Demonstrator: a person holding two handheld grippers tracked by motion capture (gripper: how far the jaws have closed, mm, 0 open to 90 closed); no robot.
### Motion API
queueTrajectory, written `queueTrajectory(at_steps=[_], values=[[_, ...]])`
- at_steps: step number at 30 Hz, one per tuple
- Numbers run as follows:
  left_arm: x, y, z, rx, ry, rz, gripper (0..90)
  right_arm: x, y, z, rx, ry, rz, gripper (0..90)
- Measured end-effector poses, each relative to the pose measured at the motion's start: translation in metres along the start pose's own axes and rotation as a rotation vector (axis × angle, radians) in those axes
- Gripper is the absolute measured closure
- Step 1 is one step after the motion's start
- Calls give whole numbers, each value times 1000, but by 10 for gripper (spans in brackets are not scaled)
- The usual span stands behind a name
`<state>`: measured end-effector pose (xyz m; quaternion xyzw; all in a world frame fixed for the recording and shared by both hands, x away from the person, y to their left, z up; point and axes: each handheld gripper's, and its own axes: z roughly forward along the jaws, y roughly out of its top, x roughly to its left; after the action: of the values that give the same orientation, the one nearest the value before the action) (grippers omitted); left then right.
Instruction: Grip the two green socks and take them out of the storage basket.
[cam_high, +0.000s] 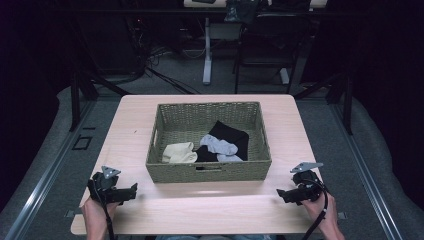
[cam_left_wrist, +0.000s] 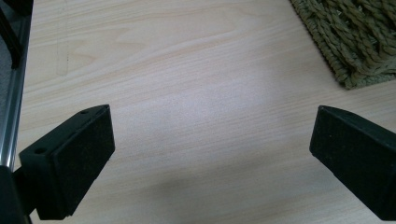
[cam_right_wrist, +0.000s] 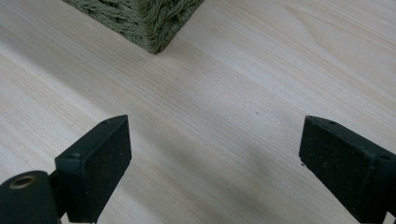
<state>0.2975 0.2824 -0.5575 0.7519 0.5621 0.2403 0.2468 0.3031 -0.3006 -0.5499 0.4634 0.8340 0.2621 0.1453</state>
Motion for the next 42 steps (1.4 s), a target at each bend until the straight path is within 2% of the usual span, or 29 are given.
queueTrajectory(at_steps=[8,17,20,28,32,34,36,37,38,42], values=[[0,0,3,4,-8,6,1,0,0,0,-3,1,0,87],[1,3,1,-9,-2,20,1,0,0,-3,-22,-26,-2,87],[3,3,4,-2,-9,17,1,-2,1,-3,-32,-35,11,86],[3,5,4,3,-23,10,1,0,1,-5,-33,-40,-2,85],[2,10,-2,9,-21,20,1,0,-1,-7,-41,-26,1,85],[4,11,-7,1,-11,12,1,-1,-3,-8,-49,-27,6,85],[8,13,-11,-5,-22,-15,1,-1,-3,-10,-51,-29,2,85],[8,13,-11,-5,-22,-15,1,-1,-3,-10,-51,-29,2,85],[10,13,-12,-7,-30,-32,1,-1,-3,-10,-62,-32,5,85],[15,16,-18,-5,-59,-52,10,0,-5,-13,-57,-31,13,85]])
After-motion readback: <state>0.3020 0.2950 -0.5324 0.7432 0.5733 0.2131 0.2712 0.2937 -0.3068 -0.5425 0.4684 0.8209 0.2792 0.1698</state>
